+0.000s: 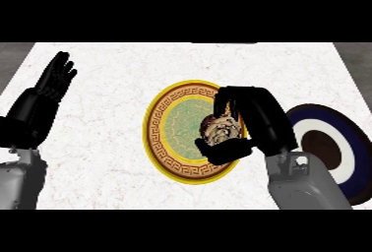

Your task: Pick the cupcake from the plate and place it in the plate

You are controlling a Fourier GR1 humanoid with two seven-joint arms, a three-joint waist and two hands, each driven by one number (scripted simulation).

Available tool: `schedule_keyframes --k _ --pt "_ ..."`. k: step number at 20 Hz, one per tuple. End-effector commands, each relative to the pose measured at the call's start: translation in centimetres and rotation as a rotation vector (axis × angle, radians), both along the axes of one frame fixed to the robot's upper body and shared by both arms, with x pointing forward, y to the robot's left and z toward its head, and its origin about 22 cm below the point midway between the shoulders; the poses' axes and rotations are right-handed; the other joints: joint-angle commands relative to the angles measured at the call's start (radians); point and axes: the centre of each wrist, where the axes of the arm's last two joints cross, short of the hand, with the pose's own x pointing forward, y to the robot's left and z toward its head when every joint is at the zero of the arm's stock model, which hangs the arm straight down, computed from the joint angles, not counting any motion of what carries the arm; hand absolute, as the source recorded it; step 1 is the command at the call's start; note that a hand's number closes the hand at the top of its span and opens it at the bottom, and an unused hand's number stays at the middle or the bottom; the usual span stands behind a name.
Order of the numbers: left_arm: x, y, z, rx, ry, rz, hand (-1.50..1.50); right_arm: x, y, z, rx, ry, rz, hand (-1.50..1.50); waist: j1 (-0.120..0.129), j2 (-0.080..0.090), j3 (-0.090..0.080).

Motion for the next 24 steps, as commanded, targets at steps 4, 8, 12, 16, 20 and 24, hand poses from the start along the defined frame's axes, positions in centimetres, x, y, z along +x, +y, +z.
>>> schedule_keyframes --k 4,8,12,16,20,24 --pt "-0.5 0.6 -1.2 0.007 -0.009 0.000 0.00 3.6 5.6 -3.2 -0.071 0.037 -0.017 1.50 -0.002 0.001 0.000" --pt "-0.1 -1.2 -1.0 0.003 -0.006 0.001 0.00 6.4 7.3 -4.4 -0.116 0.039 -0.022 1.50 0.004 0.003 0.001" --pt "1.8 -0.3 -0.2 -0.014 -0.023 0.002 0.00 6.4 7.4 -9.0 -0.082 0.120 -0.062 1.50 0.007 0.008 0.001" --pt "0.1 -1.8 -0.4 0.005 -0.006 -0.022 0.00 8.1 8.6 -9.0 -0.037 0.180 -0.107 -1.50 0.022 0.006 0.001" --pt "0.4 -3.4 -0.6 -0.003 -0.023 -0.037 0.00 8.5 8.2 -10.4 0.084 0.183 -0.038 -1.50 0.031 0.010 0.001" --pt "0.9 -1.4 0.1 0.009 -0.016 -0.030 0.00 7.5 9.6 -9.2 0.239 0.122 -0.034 -1.50 0.031 0.007 0.001"
